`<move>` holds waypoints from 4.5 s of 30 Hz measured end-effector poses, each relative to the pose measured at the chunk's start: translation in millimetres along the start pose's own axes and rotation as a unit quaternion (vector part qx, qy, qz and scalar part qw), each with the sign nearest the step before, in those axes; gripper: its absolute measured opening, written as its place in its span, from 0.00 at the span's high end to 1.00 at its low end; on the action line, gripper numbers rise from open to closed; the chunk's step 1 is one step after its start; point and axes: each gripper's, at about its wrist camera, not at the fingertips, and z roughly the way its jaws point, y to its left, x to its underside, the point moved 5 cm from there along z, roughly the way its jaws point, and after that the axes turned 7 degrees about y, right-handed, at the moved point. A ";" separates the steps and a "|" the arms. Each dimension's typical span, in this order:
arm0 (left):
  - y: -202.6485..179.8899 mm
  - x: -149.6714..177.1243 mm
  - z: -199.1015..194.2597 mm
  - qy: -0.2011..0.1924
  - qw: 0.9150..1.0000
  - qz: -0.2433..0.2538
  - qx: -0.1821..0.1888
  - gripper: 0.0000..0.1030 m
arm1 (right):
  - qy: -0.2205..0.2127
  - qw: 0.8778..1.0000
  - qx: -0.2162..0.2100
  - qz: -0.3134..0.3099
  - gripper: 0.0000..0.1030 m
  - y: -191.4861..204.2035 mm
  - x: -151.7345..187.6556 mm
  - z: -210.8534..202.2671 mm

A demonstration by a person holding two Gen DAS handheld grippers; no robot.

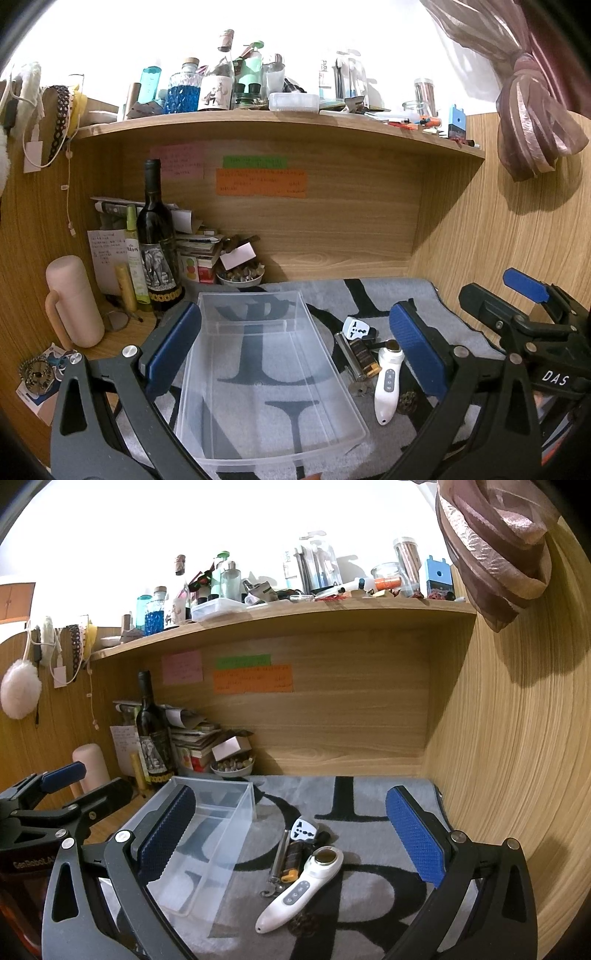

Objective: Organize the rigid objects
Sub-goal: 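Move both tools toward the clear plastic box and items on the rug, then grasp the clear box wall with the left gripper while the right gripper grasps the white device, then carry the white device into the box with the right gripper and release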

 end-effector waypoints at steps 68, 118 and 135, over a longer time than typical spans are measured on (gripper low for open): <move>120.1 66.0 132.4 0.291 0.955 -0.032 0.049 0.84 | 0.331 0.939 0.077 0.056 0.39 -41.0 90.1 167.4; 119.3 65.7 130.8 0.284 0.958 -0.025 0.016 0.84 | 0.122 0.992 -0.037 0.016 0.65 44.0 -39.9 113.6; 121.9 66.3 131.2 0.285 0.958 -0.027 0.025 0.84 | 0.207 0.966 -0.136 -0.069 0.65 92.8 -5.6 174.5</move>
